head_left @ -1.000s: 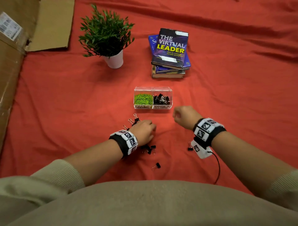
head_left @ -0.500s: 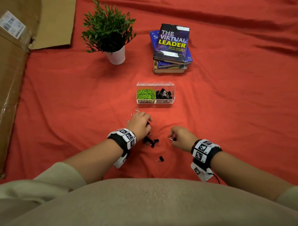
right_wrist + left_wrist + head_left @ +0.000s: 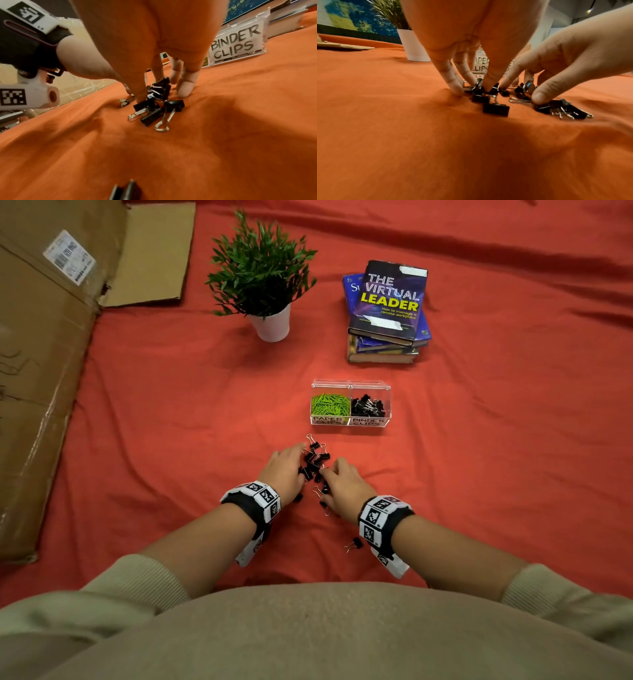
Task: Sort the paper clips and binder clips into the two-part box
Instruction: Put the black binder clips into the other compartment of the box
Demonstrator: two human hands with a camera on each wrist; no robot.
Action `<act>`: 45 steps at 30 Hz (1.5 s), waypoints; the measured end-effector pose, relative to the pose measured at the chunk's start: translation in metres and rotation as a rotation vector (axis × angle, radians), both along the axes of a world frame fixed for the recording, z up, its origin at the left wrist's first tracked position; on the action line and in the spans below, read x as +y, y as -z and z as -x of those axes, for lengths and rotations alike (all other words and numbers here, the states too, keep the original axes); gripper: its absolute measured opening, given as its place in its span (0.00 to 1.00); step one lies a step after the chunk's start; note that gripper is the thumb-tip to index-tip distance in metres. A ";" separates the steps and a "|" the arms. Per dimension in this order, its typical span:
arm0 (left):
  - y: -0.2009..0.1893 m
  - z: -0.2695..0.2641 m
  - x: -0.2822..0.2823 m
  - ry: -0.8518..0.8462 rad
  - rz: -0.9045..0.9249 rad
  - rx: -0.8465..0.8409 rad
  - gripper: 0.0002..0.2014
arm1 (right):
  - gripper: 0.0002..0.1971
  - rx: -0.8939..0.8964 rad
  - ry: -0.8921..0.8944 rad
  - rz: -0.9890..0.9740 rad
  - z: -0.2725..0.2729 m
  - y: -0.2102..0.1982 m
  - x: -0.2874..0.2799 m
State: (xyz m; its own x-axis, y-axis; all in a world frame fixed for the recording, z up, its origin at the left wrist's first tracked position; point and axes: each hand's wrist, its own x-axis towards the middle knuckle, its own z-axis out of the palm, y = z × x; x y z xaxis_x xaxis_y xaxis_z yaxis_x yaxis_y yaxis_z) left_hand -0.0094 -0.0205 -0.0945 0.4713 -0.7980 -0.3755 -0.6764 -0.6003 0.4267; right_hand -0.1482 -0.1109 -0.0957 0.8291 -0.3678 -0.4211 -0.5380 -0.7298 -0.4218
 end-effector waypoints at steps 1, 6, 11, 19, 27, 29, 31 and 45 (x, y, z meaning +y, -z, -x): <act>0.001 0.000 -0.001 -0.008 -0.001 -0.004 0.32 | 0.26 0.002 -0.010 0.005 -0.001 0.001 0.000; 0.006 -0.002 0.000 0.012 -0.032 -0.038 0.25 | 0.21 -0.019 0.081 -0.129 -0.002 0.005 -0.008; 0.007 -0.001 -0.002 0.027 -0.002 -0.024 0.23 | 0.10 -0.064 0.149 -0.211 -0.003 0.006 -0.022; 0.005 -0.002 -0.012 0.032 -0.056 -0.080 0.14 | 0.08 -0.161 0.353 -0.233 -0.006 -0.020 -0.077; 0.000 0.002 -0.015 0.117 -0.108 -0.162 0.13 | 0.06 -0.213 0.357 0.049 -0.039 -0.047 -0.155; -0.002 0.002 -0.016 0.140 -0.106 -0.187 0.12 | 0.09 -0.174 0.300 0.122 -0.041 -0.046 -0.153; -0.003 -0.001 -0.015 0.146 -0.093 -0.193 0.11 | 0.11 -0.213 0.221 0.235 -0.040 -0.045 -0.138; -0.010 -0.018 -0.015 -0.042 0.120 0.059 0.10 | 0.16 -0.020 -0.218 0.041 -0.026 0.004 -0.043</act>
State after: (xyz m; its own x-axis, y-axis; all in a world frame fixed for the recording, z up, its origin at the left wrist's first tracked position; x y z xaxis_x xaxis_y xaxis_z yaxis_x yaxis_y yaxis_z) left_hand 0.0083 -0.0359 -0.0841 0.4851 -0.8191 -0.3063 -0.6238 -0.5696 0.5353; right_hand -0.1226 -0.1537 -0.0996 0.8990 -0.1959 -0.3917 -0.3576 -0.8447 -0.3983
